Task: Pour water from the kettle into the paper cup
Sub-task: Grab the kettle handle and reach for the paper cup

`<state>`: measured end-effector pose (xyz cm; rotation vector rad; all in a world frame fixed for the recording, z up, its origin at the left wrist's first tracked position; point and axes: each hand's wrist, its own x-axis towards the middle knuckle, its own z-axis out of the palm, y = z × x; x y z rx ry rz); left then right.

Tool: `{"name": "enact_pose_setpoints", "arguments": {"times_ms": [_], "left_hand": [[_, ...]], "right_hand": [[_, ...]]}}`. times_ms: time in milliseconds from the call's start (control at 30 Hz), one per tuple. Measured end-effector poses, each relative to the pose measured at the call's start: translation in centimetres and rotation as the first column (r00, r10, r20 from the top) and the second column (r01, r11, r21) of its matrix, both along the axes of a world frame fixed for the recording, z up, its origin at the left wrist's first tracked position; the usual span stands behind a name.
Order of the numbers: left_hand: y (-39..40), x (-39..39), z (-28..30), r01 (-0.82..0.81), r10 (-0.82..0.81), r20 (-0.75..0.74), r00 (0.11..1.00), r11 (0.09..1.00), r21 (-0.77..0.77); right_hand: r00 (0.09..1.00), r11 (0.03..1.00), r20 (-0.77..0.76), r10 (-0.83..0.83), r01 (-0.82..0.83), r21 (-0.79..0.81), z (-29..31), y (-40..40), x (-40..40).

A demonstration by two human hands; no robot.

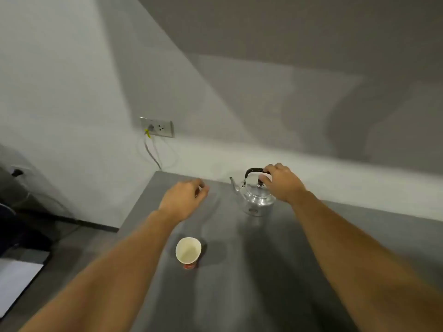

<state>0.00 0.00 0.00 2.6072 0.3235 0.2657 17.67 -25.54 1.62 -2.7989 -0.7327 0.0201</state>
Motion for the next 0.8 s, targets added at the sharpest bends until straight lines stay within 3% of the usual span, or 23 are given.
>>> {"name": "enact_pose_setpoints", "arguments": {"times_ms": [267, 500, 800], "left_hand": [[1.6, 0.7, -3.7, -0.044, 0.042, -0.071, 0.997, 0.999, -0.015], [3.6, 1.7, -6.5, -0.030, 0.026, -0.122, 0.992, 0.999, -0.033], [4.5, 2.6, -8.8, -0.021, 0.013, -0.126, 0.992, 0.998, -0.065]], "right_hand": [[0.995, 0.999, -0.093, -0.035, 0.034, -0.012, -3.1, 1.8, 4.0], [0.972, 0.980, -0.176, -0.155, 0.174, 0.099, -4.5, 2.9, 7.2], [0.942, 0.940, -0.274, -0.194, 0.258, 0.224, -5.5, 2.4, 7.6]]}}
